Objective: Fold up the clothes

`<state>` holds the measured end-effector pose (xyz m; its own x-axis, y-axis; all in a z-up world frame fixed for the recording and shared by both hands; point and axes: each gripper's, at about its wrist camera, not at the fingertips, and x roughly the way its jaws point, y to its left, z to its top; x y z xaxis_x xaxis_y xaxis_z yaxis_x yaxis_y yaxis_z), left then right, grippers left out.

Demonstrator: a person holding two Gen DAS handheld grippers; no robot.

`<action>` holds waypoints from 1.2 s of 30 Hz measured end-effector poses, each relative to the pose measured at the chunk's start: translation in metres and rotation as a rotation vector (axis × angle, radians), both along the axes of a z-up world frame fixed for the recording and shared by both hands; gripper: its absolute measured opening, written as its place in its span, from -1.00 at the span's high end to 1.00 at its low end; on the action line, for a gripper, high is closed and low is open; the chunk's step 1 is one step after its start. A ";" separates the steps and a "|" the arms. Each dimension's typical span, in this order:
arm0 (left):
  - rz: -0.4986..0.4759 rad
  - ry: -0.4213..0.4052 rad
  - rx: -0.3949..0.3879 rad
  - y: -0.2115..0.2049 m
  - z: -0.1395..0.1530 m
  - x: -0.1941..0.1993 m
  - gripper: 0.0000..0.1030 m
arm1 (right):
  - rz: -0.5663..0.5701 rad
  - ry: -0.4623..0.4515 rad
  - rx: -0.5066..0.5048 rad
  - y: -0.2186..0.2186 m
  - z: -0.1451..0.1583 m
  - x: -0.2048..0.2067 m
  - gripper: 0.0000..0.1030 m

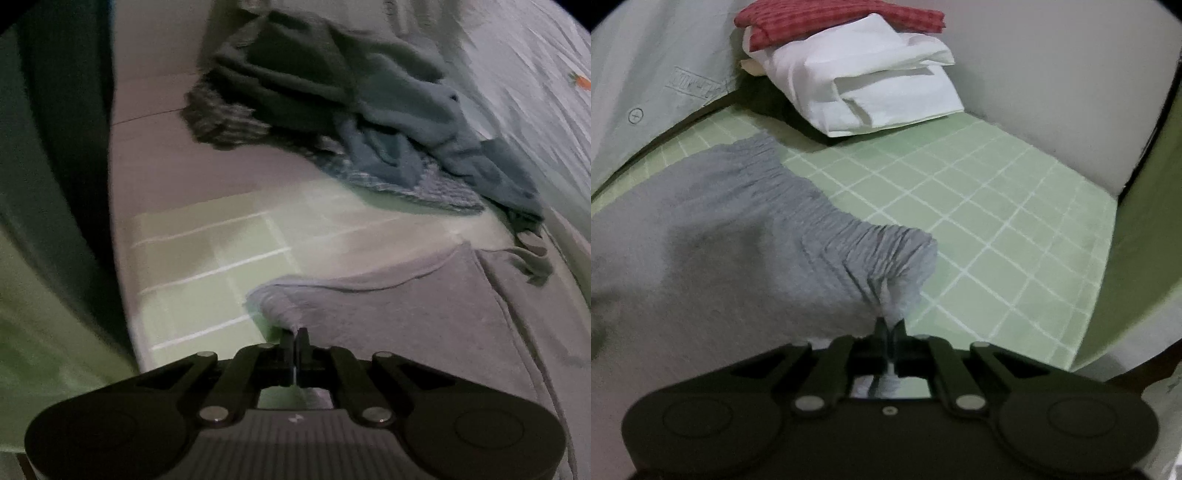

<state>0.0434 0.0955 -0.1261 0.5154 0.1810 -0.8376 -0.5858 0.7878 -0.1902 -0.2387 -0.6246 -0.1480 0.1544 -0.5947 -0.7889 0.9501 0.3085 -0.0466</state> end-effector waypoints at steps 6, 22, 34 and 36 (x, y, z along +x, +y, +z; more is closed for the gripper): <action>-0.056 -0.002 0.057 -0.007 0.011 -0.015 0.98 | 0.016 0.074 -0.008 -0.001 -0.002 -0.024 0.96; -0.327 -0.088 0.160 -0.066 0.055 0.036 0.18 | -0.008 -0.005 -0.098 0.012 0.023 0.016 -0.87; -0.597 -0.072 0.078 -0.127 0.024 0.210 0.17 | 0.134 -0.017 -0.015 0.062 0.008 0.147 -0.90; -0.626 -0.072 0.071 -0.132 0.017 0.240 0.18 | 0.133 -0.003 -0.003 0.069 0.006 0.167 -0.90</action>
